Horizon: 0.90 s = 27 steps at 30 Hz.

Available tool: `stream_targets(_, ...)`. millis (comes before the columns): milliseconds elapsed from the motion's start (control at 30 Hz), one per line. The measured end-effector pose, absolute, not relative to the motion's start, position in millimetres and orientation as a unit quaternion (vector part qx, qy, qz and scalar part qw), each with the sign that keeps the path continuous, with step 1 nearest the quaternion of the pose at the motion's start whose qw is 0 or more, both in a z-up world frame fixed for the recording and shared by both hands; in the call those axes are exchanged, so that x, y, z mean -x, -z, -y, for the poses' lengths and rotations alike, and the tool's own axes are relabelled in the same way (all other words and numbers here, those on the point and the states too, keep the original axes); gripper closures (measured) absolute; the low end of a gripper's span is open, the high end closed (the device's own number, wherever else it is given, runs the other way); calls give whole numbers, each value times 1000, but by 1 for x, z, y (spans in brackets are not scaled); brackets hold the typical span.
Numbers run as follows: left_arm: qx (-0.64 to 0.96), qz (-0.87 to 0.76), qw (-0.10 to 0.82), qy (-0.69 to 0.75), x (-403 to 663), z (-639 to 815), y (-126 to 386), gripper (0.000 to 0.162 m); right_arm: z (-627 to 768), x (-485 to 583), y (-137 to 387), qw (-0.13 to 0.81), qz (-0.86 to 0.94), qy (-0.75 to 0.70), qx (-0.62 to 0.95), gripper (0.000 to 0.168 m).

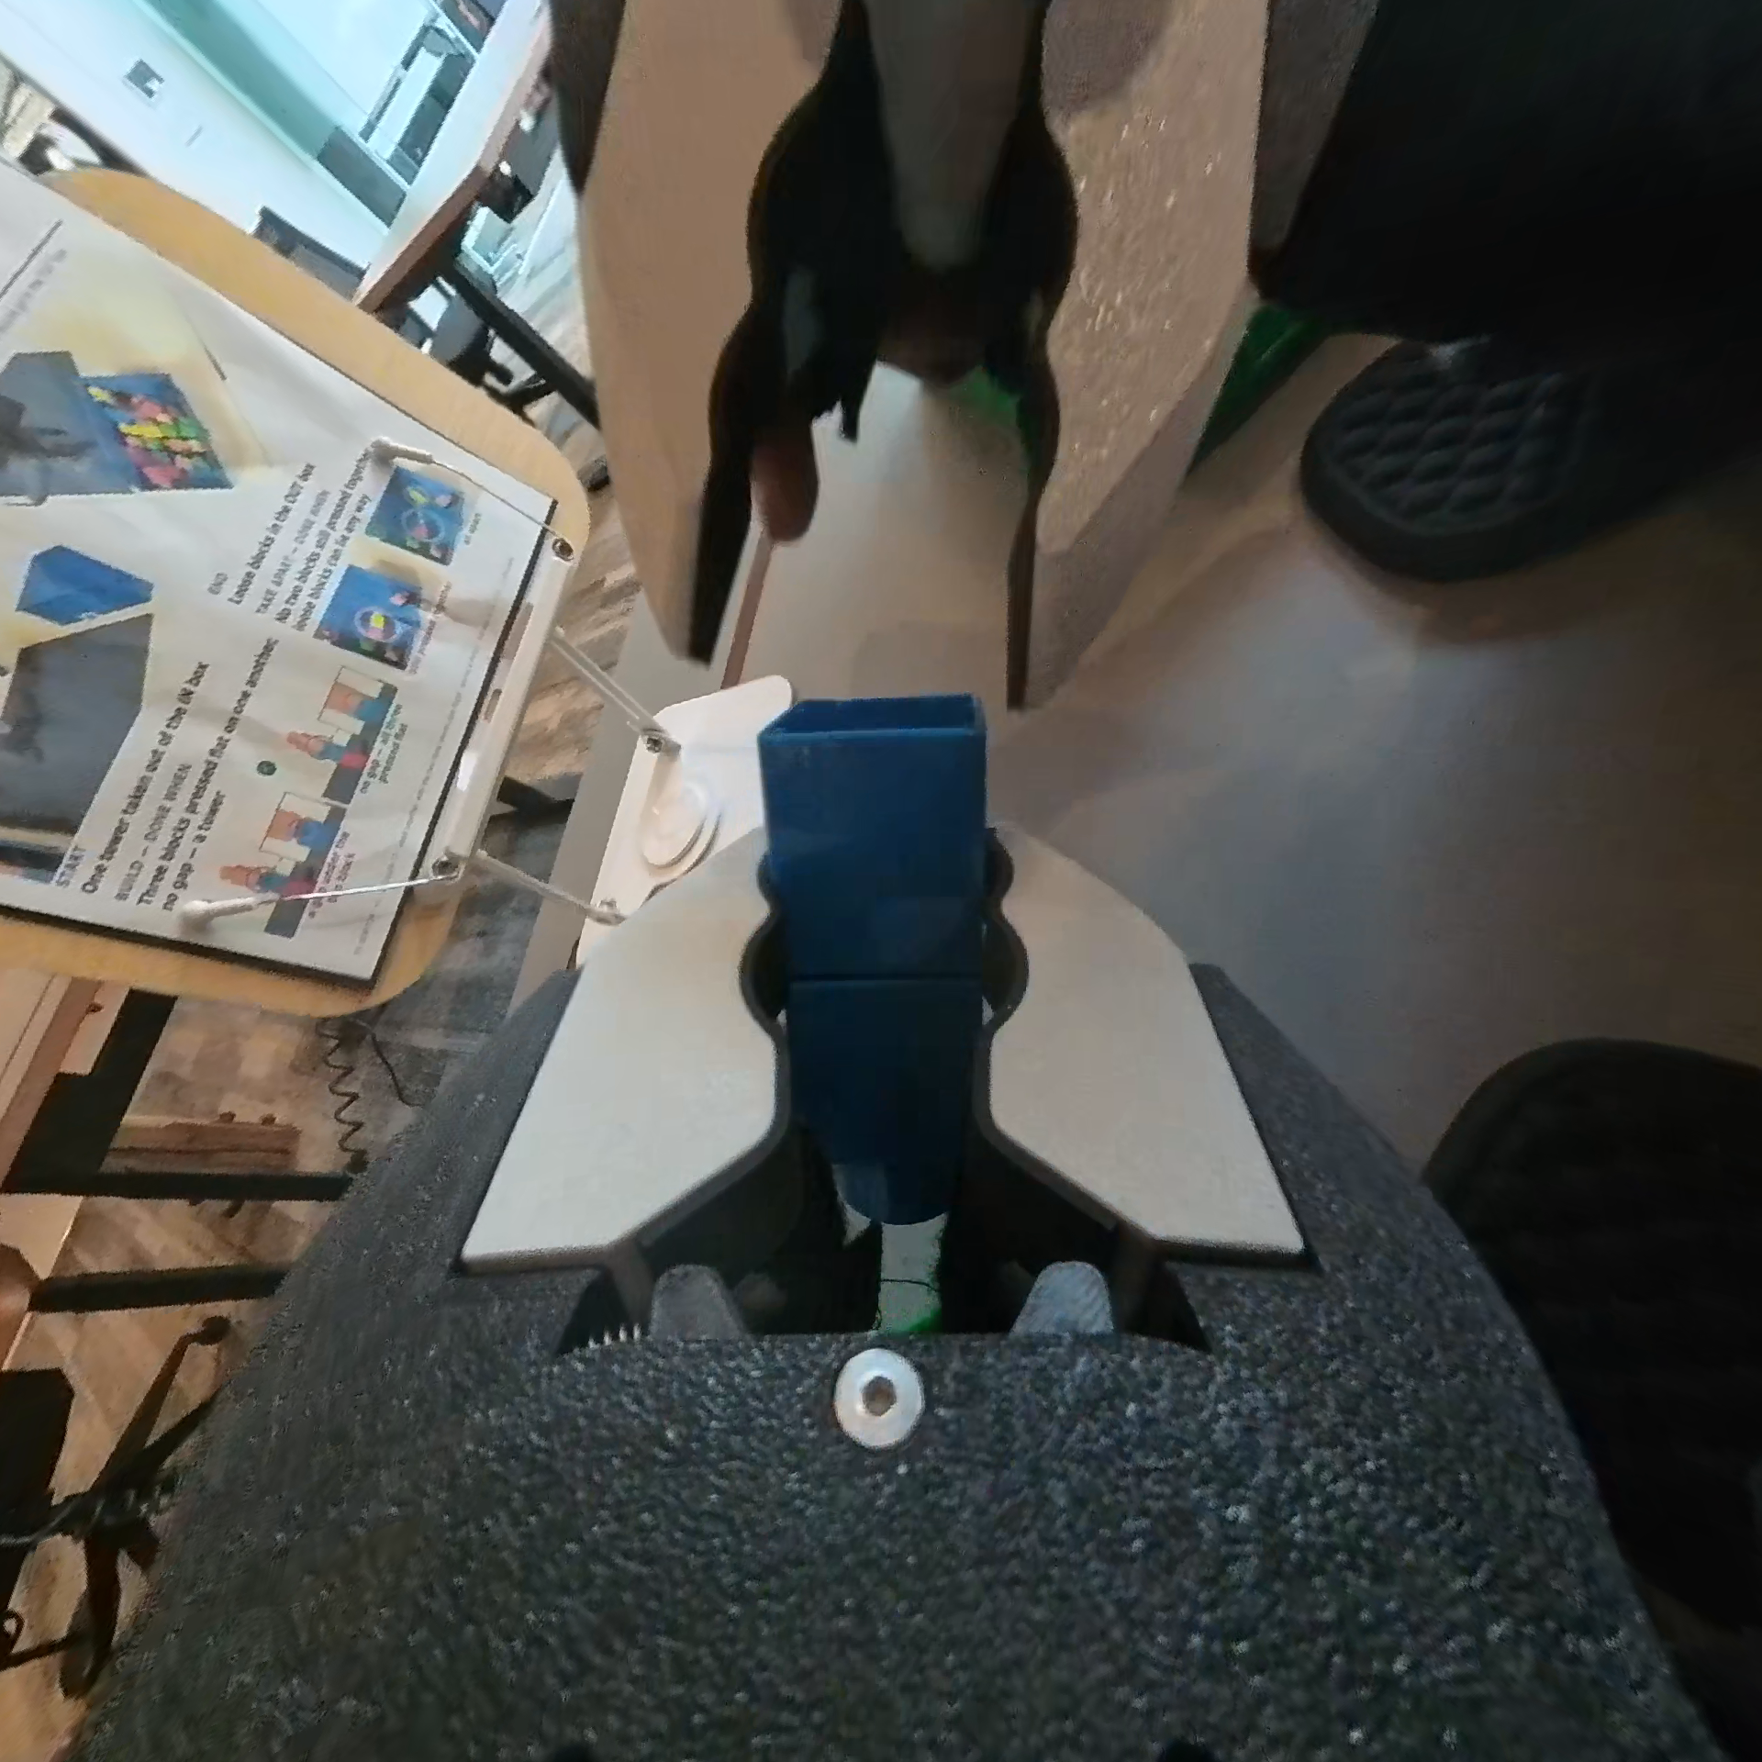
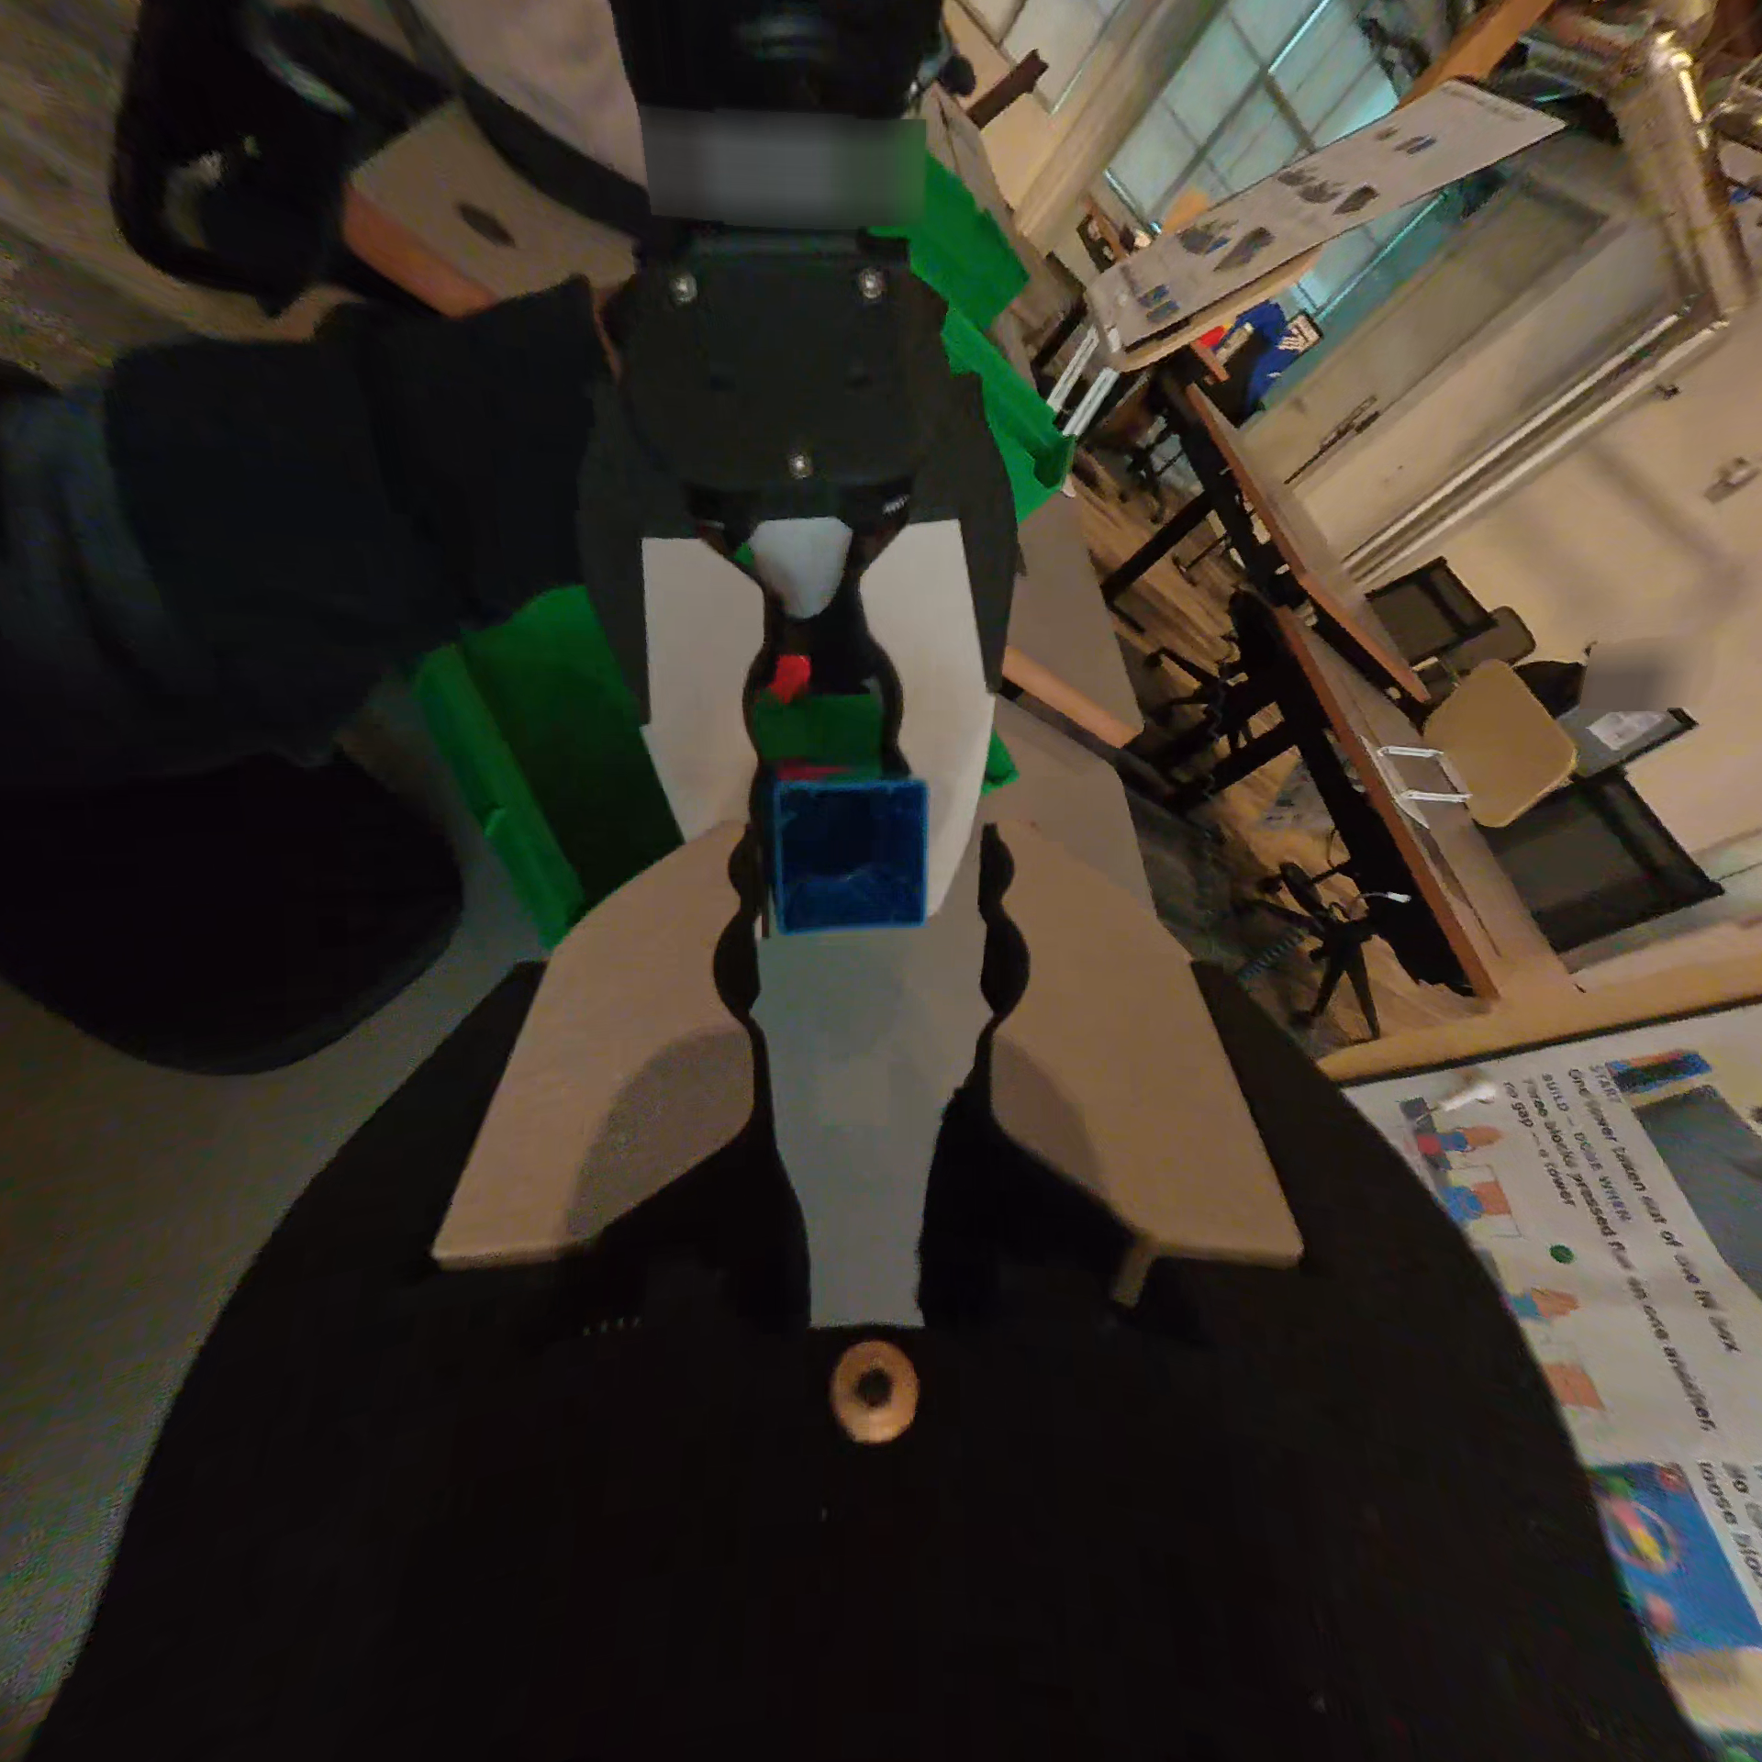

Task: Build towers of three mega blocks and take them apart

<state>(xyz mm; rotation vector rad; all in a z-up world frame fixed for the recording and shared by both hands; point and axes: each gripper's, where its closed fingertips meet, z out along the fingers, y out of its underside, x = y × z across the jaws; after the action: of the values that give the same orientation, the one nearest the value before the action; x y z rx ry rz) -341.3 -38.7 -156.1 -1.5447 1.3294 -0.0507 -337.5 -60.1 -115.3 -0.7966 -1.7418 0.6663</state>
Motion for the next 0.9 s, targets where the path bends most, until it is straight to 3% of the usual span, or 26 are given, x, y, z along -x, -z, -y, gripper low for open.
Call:
stream_targets(200,646,-572,505,22,331,38,163,124,60,344,136,499,756,-266,328,133)
stream_targets(900,652,-571,498,-10,341,33,167,124,61,327,122,516,743,-318,285,132)
